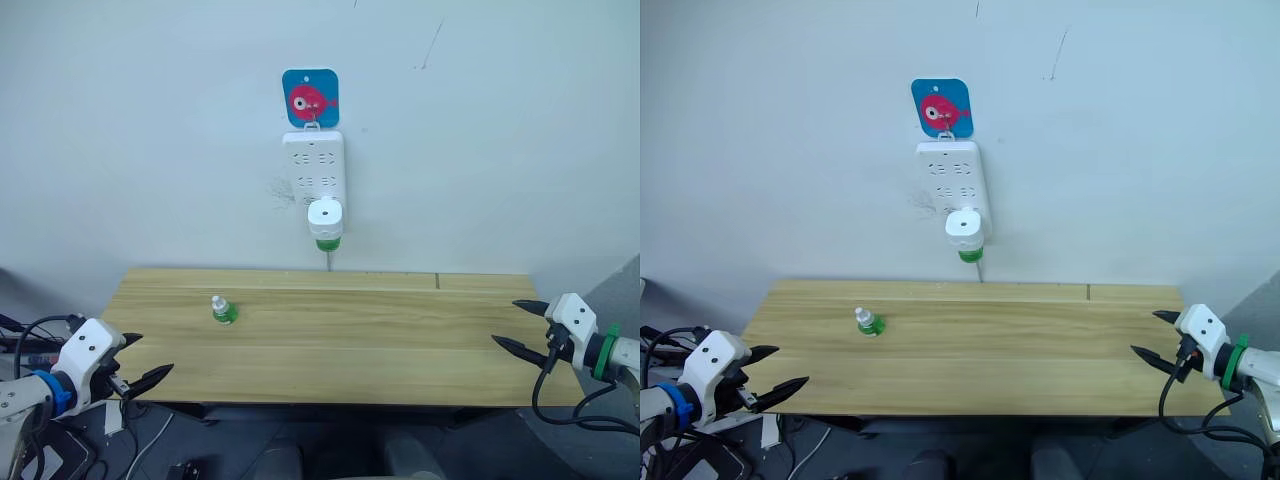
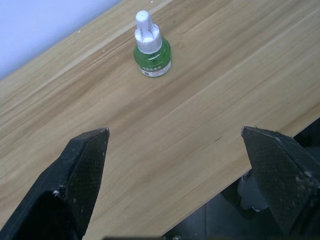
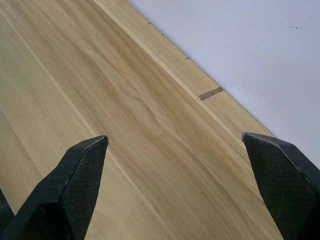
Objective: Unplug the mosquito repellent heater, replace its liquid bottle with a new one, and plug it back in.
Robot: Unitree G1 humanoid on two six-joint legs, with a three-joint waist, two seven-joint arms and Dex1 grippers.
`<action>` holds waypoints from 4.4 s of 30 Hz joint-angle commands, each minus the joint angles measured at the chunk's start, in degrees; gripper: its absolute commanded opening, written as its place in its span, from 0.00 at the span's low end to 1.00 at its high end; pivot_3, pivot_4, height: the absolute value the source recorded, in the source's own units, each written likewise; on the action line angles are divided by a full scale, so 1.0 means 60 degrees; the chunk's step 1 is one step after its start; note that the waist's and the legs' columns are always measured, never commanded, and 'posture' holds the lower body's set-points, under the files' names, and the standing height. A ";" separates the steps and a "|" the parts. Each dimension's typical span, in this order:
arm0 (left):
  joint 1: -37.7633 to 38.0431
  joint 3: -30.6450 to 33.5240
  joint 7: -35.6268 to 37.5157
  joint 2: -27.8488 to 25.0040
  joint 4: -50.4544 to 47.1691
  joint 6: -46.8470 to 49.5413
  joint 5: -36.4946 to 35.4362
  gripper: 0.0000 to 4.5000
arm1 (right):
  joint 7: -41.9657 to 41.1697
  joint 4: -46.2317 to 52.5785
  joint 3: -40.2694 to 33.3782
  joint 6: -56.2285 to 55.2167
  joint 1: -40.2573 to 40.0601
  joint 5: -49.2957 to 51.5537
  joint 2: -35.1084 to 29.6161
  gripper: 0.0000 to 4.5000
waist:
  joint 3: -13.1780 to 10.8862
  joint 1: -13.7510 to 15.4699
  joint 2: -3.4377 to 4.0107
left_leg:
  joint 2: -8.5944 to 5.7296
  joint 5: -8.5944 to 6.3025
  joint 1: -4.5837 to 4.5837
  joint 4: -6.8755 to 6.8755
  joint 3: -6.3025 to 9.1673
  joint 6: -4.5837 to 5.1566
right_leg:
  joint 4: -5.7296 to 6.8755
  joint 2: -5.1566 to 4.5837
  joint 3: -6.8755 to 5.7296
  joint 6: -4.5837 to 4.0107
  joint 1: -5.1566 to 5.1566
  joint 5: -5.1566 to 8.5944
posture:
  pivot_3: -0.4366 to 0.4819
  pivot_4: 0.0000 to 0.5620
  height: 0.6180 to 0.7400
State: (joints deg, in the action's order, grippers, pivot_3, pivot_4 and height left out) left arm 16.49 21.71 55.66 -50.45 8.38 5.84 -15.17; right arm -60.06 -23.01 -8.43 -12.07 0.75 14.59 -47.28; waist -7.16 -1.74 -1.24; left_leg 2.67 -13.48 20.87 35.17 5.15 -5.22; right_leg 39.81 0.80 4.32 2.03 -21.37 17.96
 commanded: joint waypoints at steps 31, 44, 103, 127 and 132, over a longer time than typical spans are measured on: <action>-0.0137 0.0397 0.0859 -0.0067 -0.0072 0.1132 -0.0949 1.00 | 0.0387 0.2969 -0.0724 0.1372 -0.1409 0.0272 -0.0062 0.99 | -0.0055 -0.0019 0.0013 | 0.0001 0.0000 -0.0004 0.0000 -0.0005 0.0000 | 0.0002 0.0001 0.0008 -0.0003 0.0000 0.0005 | 0.50 0.22 1.00; -0.3635 0.0328 0.0100 0.0007 -0.1715 0.4469 -0.3056 0.96 | 0.2210 0.8096 -0.1346 0.4887 -0.1141 0.2564 0.0634 1.00 | -0.0504 -0.0077 0.0001 | 0.0002 0.0000 0.0015 0.0002 0.0020 -0.0001 | 0.0015 0.0003 -0.0009 -0.0013 -0.0008 0.0011 | 0.38 0.32 1.00; -1.1186 -0.2742 0.1659 0.3136 0.2831 0.2315 -0.1507 0.49 | 0.7676 1.2405 0.0996 0.9867 0.2471 0.4962 0.1958 1.00 | -0.1129 -0.0908 -0.0031 | -0.0011 -0.0003 0.0295 0.0140 0.0115 0.0002 | 0.0014 0.0003 -0.0093 -0.0006 -0.0164 -0.0037 | 0.24 0.41 1.00; -1.0935 -0.2789 0.1541 0.3182 0.2080 0.2588 -0.1468 0.30 | 1.0344 0.9478 0.4189 1.0719 0.6005 0.0223 0.6258 1.00 | -0.1129 -0.0935 -0.0028 | -0.0016 0.0000 0.0370 0.0145 0.0153 -0.0001 | 0.0039 -0.0010 -0.0128 -0.0010 -0.0243 -0.0040 | 0.26 0.38 1.00; -1.0877 -0.2779 0.1472 0.3196 0.1968 0.2636 -0.1500 0.30 | 1.0091 0.8835 0.4178 1.0811 0.6468 -0.0042 0.6526 1.00 | -0.1128 -0.0942 -0.0026 | -0.0018 0.0005 0.0428 0.0156 0.0159 -0.0008 | 0.0066 -0.0015 -0.0137 -0.0012 -0.0309 -0.0043 | 0.27 0.38 1.00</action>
State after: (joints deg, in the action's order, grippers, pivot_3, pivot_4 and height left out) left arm -48.28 4.75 64.49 -31.29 22.66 21.91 -23.49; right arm 1.09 29.33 17.05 53.17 38.23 15.15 -8.54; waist -13.93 -7.39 -1.40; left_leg 2.54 -13.44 23.45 36.10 6.11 -5.28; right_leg 40.23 0.69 3.49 1.96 -23.23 17.70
